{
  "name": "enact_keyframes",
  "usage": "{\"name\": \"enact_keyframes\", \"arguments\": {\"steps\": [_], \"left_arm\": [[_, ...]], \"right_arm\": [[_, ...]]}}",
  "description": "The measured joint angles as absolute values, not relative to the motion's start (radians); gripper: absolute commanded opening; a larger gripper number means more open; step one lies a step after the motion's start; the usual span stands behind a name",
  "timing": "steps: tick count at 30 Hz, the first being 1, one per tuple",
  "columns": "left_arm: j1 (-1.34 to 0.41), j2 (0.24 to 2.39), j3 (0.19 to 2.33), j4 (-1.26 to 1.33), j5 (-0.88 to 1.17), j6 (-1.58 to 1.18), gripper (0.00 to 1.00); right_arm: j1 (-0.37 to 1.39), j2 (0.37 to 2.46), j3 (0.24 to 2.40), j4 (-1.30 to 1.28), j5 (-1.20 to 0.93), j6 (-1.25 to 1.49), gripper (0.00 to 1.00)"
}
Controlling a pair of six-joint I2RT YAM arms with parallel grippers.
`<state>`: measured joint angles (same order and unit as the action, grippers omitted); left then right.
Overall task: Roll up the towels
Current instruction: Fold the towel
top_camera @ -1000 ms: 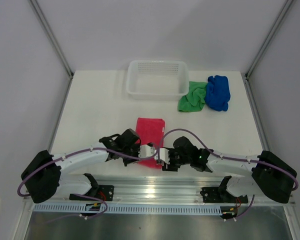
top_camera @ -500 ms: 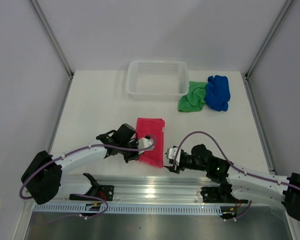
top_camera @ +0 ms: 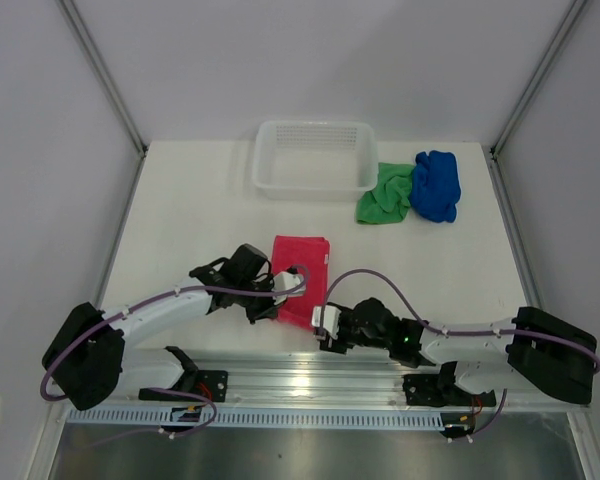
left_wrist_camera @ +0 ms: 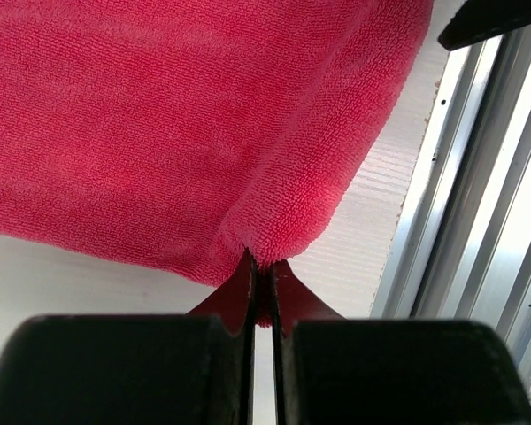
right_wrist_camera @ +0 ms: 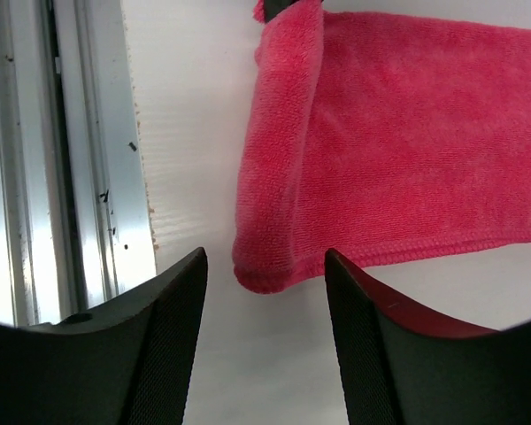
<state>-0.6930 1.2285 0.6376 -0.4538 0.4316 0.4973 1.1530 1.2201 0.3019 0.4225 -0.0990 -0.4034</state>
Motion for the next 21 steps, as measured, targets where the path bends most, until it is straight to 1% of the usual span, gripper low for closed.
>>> {"name": "enact_keyframes", "arguments": {"steps": [1,2,3,5,6,9,14,21], "left_arm": [[-0.693,1.228,0.638,-0.454,0.432,0.497,0.01],[-0.693,1.228,0.638,-0.454,0.433,0.497,0.01],[-0.693,1.228,0.638,-0.454,0.434,0.497,0.01],[-0.693,1.228,0.638,-0.455,0.435,0.497,0.01],[-0.693,1.228,0.638,-0.455,0.435,0.497,0.01],[-0.692,1.228,0.638,-0.463,0.439,0.498,0.01],[-0.691,1.208,0.643,-0.524,0.441,0.522,0.01],[-0.691,1.139,0.687,-0.699,0.481,0.598,0.02]], "right_arm": [[1.154,1.224,0.303,0.430,-0.088,-0.401,0.55],[1.154,1.226,0.304,0.438,-0.082,-0.399,0.48],[1.154,1.228,0.304,0.445,-0.077,-0.397,0.33],[1.154,1.240,0.310,0.456,-0.076,-0.395,0.23],[1.155,1.249,0.316,0.457,-0.076,-0.389,0.15],[1.155,1.270,0.333,0.448,-0.078,-0.384,0.05],[1.151,1.224,0.351,0.377,-0.121,-0.376,0.00],[1.152,1.051,0.451,0.165,-0.258,-0.345,0.00]]}}
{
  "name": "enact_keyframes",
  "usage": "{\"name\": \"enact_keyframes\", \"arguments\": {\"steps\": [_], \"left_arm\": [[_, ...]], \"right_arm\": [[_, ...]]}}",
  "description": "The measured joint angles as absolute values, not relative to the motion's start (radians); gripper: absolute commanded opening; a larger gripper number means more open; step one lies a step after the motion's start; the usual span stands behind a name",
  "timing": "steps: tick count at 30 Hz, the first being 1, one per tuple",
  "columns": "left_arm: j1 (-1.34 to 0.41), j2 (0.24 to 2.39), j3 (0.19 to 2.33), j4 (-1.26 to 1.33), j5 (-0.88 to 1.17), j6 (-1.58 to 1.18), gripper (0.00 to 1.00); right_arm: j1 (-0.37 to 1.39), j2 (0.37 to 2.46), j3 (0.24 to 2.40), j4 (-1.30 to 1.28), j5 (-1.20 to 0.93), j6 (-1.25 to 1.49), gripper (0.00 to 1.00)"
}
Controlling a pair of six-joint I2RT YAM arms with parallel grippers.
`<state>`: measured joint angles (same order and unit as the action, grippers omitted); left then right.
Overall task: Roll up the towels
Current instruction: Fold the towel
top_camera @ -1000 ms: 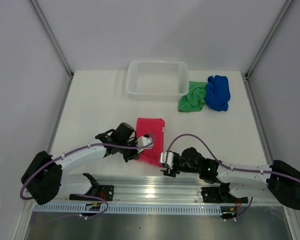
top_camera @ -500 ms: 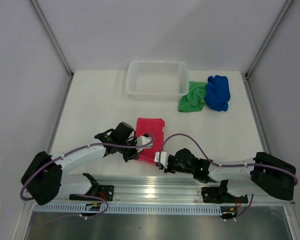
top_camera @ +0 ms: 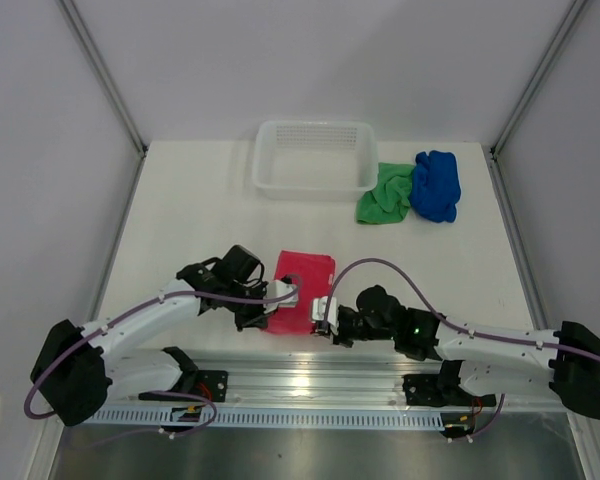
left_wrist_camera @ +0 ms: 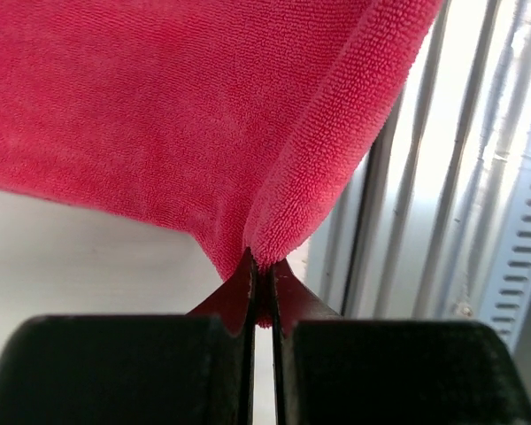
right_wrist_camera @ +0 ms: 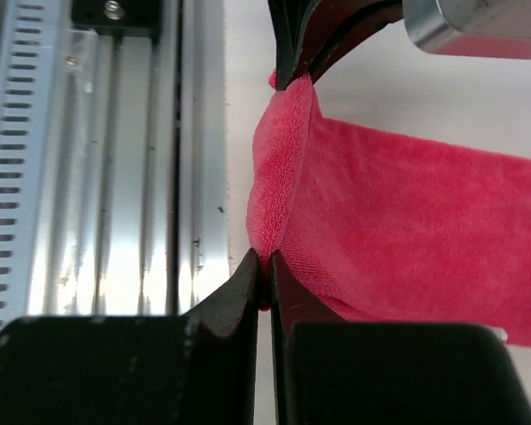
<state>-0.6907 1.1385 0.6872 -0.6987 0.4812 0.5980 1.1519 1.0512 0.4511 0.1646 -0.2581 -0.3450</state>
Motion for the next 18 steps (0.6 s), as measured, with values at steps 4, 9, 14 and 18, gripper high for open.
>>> {"name": "enact_keyframes", "arguments": {"steps": [4,9,14,18], "left_arm": [[-0.691,1.093,0.707,-0.797,0.513,0.639,0.03],[-0.689,1.102,0.766,-0.850,0.516,0.654,0.06],[-0.671,1.226,0.892,-0.839,0.473,0.645,0.07],[-0.643,1.370,1.009,-0.814,0.424,0.634,0.06]], "right_arm": [[1.158,1.042,0.516,0.050,-0.326,-0.322,0.00],[1.093,1.069,0.569,-0.033,-0.369,-0.317,0.00],[0.907,1.115,0.590,-0.034,-0.409,-0.292,0.00],[0.815,1.163,0.614,-0.032,-0.425,-0.279,0.00]]}}
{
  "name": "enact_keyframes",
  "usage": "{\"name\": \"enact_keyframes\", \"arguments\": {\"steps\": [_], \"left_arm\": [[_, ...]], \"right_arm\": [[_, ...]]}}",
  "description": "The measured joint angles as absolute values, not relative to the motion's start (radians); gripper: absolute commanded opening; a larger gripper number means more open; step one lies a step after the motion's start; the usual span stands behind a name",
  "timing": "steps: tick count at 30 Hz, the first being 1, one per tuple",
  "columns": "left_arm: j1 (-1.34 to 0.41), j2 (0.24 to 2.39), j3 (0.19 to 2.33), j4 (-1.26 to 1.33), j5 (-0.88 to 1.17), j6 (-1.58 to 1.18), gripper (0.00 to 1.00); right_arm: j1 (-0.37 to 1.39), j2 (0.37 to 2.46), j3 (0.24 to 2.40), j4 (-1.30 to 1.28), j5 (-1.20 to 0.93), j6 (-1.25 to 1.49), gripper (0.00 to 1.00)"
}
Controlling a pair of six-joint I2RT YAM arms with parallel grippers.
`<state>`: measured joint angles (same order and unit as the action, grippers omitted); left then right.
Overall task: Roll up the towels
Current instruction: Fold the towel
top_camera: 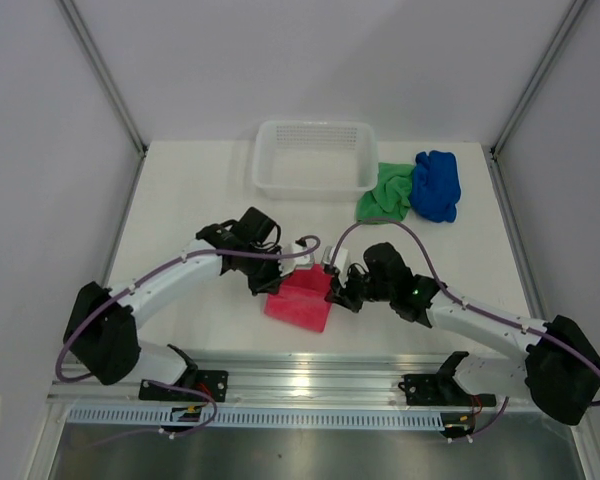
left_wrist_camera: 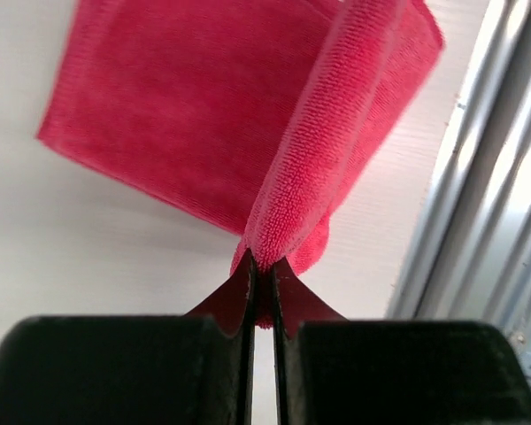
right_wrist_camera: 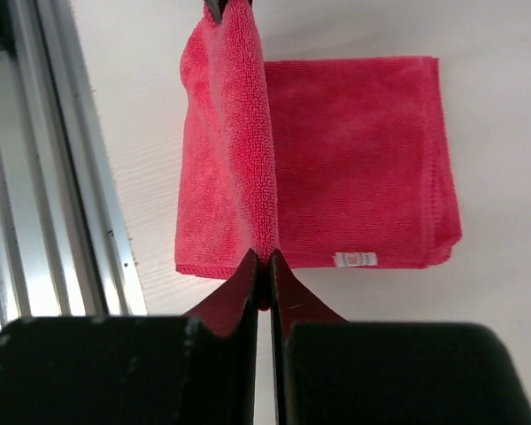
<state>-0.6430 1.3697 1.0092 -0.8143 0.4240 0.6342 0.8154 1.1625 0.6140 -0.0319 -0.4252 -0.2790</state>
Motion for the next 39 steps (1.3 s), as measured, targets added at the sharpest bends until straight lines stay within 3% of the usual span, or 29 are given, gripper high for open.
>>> {"name": "enact_keyframes", "arguments": {"steps": [14,18,19,22,28,39], "left_arm": [[-0.603,1.638,1.249,-0.762,0.300,0.617,0.12],[-0.596,1.671,1.277,-0.746,0.300,0.602,0.30],[-0.590,1.678,1.287,-0.746,0.307,0.598,0.40],[-0.551,1.694,1.315,-0.751,0.369,0.586,0.50],[-0.483,1.720,1.322,-0.773,0.506,0.609,0.56],[-0.475,1.841,1.399,-0.693,0.535,0.565,0.62]], "right_arm": [[0.636,1.367,0.761,-0.041,-0.417,-0.261,0.00],[0.611,1.394,0.765,-0.035,-0.423,-0.254,0.00],[0.605,1.399,0.765,-0.035,-0.428,-0.254,0.00],[0.596,1.404,0.765,-0.035,-0.441,-0.254,0.00],[0.593,1.405,0.765,-0.034,-0.477,-0.265,0.00],[0.591,1.437,0.765,-0.033,-0.515,-0.311,0.00]]}}
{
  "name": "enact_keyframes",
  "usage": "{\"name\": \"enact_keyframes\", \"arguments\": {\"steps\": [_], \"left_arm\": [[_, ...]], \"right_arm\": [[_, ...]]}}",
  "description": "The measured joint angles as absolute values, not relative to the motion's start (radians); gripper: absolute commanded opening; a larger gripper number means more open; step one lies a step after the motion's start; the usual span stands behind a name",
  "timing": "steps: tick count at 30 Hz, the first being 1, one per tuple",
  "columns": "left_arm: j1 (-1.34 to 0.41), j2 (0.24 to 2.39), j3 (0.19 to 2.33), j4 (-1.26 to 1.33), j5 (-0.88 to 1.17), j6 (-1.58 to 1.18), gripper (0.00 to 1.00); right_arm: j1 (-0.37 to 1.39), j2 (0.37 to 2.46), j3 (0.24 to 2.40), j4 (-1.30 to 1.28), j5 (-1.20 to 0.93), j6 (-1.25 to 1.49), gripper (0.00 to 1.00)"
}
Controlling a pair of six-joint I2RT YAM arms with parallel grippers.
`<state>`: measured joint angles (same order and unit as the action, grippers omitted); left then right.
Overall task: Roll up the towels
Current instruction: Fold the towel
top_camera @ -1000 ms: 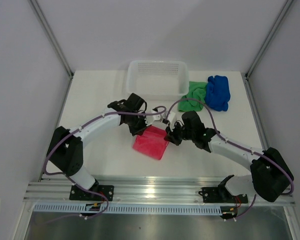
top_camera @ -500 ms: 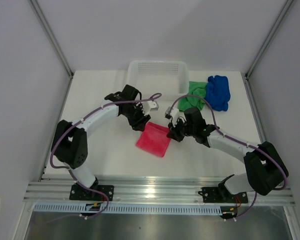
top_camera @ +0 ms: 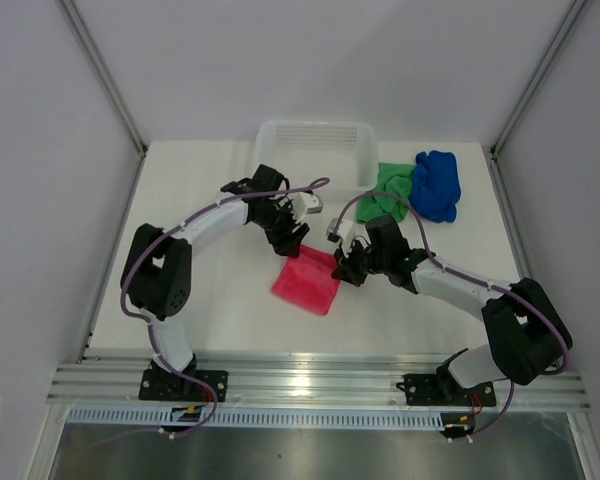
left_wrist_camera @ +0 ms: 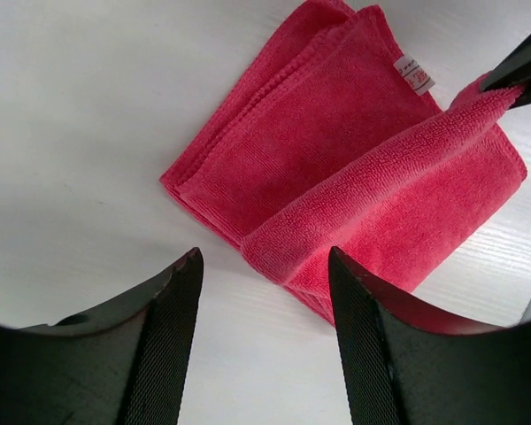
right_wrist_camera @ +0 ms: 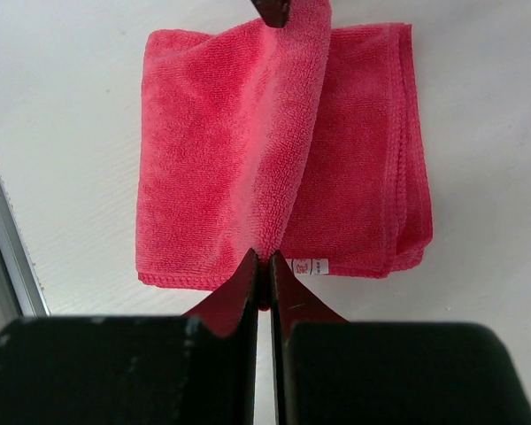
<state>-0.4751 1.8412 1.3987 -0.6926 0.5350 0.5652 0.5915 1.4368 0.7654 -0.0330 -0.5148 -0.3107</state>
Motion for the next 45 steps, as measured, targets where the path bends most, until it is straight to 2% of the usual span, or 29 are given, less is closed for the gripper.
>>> {"name": "enact_keyframes", "arguments": {"steps": [17,20,21,24,31,37,45], "left_arm": [[-0.475,1.993,1.487,-0.891,0.642,0.797,0.61],[-0.475,1.994,1.490,-0.918,0.643,0.814,0.42],[-0.475,1.994,1.493,-0.928,0.643,0.815,0.26],[-0.475,1.994,1.497,-0.931,0.641,0.810,0.01],[-0.475,1.944,1.420,-0.896,0.650,0.767,0.01],[-0.475,1.691,1.182,-0.868,0.647,0.726,0.01],[-0.483,1.405,1.027,-0.884,0.649,0.688,0.01]], "right_arm": [[0.589,1.449,0.777,-0.033,-0.540,-0.342,0.00],[0.587,1.449,0.777,-0.033,-0.543,-0.345,0.00],[0.587,1.449,0.777,-0.033,-0.544,-0.345,0.00],[0.585,1.449,0.777,-0.030,-0.549,-0.345,0.00],[0.598,1.449,0.776,-0.028,-0.558,-0.342,0.00],[0.680,1.378,0.768,-0.084,-0.549,-0.339,0.00],[0.850,1.215,0.728,-0.154,-0.519,-0.309,0.00]]}}
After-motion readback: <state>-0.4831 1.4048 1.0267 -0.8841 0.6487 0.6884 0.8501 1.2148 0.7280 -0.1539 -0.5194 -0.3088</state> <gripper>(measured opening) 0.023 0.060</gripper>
